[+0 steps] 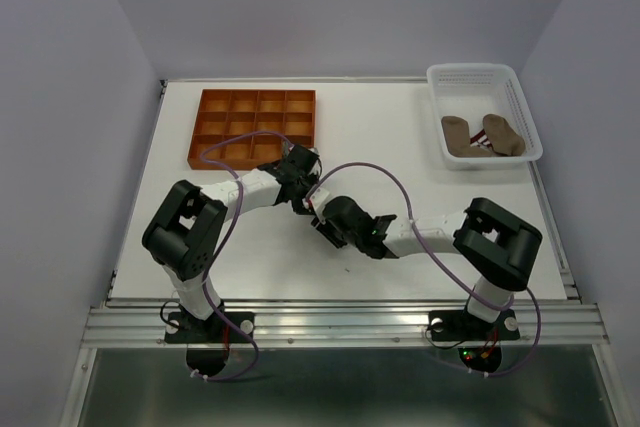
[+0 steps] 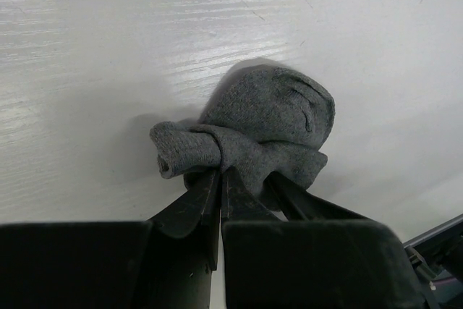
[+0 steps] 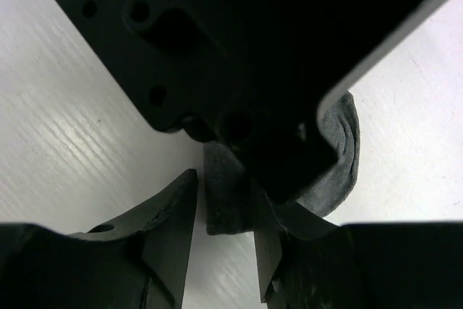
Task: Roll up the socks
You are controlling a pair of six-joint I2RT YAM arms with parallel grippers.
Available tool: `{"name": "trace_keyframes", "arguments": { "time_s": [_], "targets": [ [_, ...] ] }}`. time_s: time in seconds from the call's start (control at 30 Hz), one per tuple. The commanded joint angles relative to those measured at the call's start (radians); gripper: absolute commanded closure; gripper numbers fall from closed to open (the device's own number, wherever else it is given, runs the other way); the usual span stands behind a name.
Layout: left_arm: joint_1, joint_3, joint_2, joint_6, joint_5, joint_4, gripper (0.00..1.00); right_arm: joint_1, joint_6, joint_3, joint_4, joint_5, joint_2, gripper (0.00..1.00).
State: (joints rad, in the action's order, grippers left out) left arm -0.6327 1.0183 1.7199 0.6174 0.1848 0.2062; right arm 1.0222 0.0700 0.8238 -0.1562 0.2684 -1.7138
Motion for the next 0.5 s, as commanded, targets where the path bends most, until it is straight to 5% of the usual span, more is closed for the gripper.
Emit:
{"name": "trace_keyframes", "arguments": {
  "time_s": [0.0, 0.17, 0.27, 0.37, 0.47],
  "targets": [
    [-0.002, 0.025, -0.019, -0.010, 0.012, -0.007, 0.91, 0.007, -0.007, 0.023, -0.025, 0.029, -0.033, 0.59],
    [-0.002, 0.023, -0.029, -0.016, 0.016, -0.011, 0.90, 0.007, -0.003, 0.017, -0.019, 0.048, -0.047, 0.64],
    [-0.002, 0.028, -0.037, -0.016, 0.016, -0.010, 0.86, 0.007, -0.002, 0.021, -0.011, 0.046, -0.064, 0.85],
    [-0.002, 0.028, -0.057, -0.016, 0.016, -0.016, 0.72, 0.007, -0.012, 0.024, -0.009, 0.063, -0.069, 0.99],
    [-0.001, 0.029, -0.091, -0.018, 0.005, -0.019, 0.65, 0.007, -0.027, 0.029, -0.009, 0.078, -0.063, 0.99]
  ]
}}
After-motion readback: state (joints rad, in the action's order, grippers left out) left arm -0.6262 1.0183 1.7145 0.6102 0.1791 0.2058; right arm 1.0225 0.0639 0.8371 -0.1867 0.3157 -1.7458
